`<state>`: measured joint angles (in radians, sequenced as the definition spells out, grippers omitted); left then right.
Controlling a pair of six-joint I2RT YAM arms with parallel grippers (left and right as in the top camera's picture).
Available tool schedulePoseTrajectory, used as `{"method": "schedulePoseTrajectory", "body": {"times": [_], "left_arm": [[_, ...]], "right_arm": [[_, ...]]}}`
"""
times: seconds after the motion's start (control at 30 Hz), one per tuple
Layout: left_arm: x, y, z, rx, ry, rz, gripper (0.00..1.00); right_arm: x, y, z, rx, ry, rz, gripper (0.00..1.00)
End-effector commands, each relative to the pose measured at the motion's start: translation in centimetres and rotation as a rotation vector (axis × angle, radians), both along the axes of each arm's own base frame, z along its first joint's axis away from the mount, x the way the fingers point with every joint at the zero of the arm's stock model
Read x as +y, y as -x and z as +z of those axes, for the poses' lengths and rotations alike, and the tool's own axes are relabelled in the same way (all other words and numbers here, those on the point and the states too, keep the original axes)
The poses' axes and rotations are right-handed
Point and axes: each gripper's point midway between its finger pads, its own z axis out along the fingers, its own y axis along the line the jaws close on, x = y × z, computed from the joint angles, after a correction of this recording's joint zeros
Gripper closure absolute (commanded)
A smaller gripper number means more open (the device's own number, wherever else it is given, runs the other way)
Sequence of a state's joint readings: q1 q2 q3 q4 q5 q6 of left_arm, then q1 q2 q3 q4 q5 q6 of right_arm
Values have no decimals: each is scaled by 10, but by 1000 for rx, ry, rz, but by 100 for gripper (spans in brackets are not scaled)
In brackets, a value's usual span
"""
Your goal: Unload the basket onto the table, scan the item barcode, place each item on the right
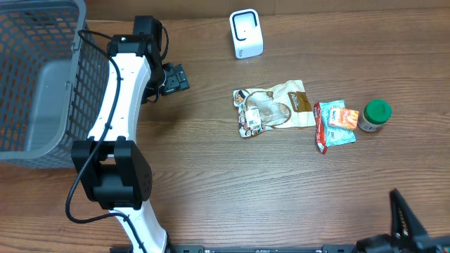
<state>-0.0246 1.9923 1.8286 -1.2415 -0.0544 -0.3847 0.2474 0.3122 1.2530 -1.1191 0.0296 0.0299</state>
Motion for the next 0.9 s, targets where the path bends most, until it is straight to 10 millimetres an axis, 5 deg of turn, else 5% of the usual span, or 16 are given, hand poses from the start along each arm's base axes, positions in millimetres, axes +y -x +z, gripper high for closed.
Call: {"method": "schedulePoseTrajectory", "body": {"times": [0.0,0.27,0.67,0.87], "left_arm": [[0,-4,5,-17,-10,-16,0],[0,-4,5,-17,-10,-16,0],[0,-4,5,-17,-10,-16,0],[0,-4,5,-17,-10,-16,0]], "right_arm": [[0,-8,-25,0,0,-21,0],[11,-45,-68,-121,-30,-8,0],[26,-81,-46,-591,-120,39,0],[29,-95,-76,-595,-152,43,0]]}}
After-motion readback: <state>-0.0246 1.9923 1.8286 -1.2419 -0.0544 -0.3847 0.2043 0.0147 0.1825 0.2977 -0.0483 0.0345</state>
